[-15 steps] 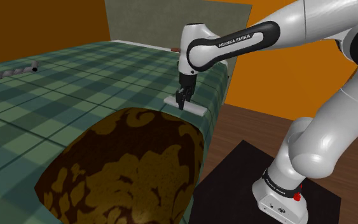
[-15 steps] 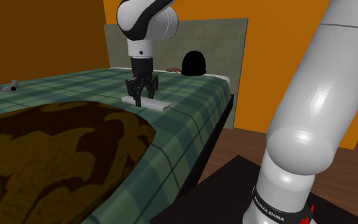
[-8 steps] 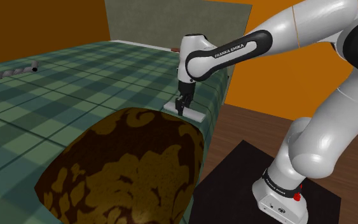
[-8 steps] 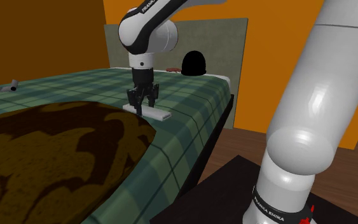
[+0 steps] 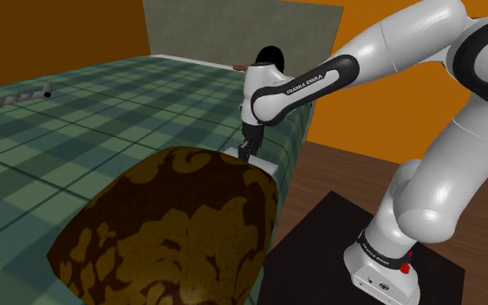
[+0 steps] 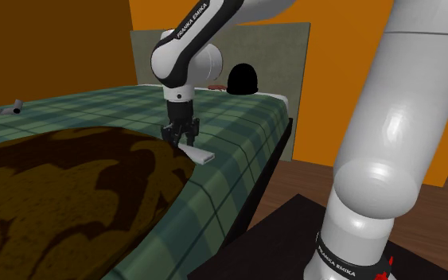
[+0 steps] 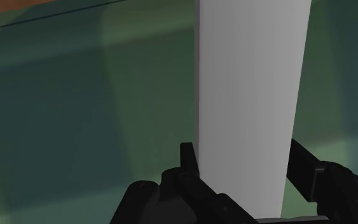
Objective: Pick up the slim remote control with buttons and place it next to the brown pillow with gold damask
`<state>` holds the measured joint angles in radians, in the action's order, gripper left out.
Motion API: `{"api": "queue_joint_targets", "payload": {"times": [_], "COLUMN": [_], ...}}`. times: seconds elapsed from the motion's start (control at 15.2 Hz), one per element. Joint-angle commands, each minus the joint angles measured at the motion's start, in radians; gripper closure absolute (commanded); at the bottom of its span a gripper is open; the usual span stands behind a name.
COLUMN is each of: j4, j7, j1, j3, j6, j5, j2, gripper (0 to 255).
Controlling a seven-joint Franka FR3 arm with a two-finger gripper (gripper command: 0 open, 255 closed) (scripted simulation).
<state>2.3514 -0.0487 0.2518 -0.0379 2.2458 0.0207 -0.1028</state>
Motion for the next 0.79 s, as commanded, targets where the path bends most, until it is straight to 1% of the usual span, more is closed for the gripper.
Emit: {"api": "queue_joint_targets", "payload": {"times": [0.0,0.26,0.73], "j4": [0.013,0.036,0.036], "j7": [-0.001,-0.004,-0.004], "j1": [0.0,0.001,0.001], "j3": [0.0,0.0,0.0], "j6": [0.031,0.089,0.089], "j5": [0.001,0.004,0.004], "j2": [0.017,0.052,0.052], "gripper": [255,255,255]}}
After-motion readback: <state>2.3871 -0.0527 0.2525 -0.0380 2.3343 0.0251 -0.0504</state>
